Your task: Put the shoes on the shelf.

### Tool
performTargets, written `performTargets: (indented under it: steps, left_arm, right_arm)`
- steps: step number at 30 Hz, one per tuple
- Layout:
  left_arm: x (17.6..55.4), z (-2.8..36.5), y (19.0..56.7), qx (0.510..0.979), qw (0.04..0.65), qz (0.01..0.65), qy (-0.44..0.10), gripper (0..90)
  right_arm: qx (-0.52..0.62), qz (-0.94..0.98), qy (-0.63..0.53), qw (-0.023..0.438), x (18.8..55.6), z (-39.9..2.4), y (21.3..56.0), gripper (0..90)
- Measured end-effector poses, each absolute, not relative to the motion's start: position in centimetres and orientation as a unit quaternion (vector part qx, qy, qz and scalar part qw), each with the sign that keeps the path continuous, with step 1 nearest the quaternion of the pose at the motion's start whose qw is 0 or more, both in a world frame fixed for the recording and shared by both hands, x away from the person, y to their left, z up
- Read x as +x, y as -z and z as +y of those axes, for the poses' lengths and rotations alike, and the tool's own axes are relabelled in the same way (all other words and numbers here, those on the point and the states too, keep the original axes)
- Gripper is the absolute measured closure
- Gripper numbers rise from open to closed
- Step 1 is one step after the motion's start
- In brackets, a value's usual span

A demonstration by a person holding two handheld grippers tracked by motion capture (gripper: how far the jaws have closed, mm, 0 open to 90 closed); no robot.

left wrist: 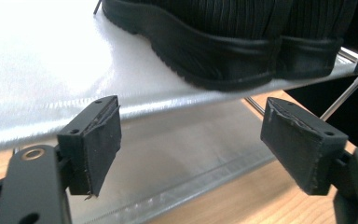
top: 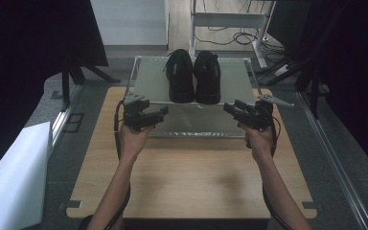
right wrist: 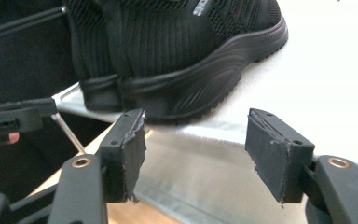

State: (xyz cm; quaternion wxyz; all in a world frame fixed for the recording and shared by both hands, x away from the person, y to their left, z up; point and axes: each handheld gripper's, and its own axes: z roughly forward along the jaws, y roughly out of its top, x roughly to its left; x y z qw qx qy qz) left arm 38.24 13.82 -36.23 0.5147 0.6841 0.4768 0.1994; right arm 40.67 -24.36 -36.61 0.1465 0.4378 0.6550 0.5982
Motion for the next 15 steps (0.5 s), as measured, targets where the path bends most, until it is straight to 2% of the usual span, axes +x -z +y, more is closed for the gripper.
performTargets:
  steps: [5,15]
  left_arm:
    - [37.3,13.9,36.7,0.69,0.509,0.474,-0.201,15.4]
    - [35.5,14.2,38.4,0.693,0.502,0.478,-0.197,12.9]
  right_arm:
    - [0.423,0.667,-0.595,0.15,39.6,-24.6,36.7,33.2]
    - [0.409,0.691,-0.577,0.15,37.9,-24.9,37.7,25.7]
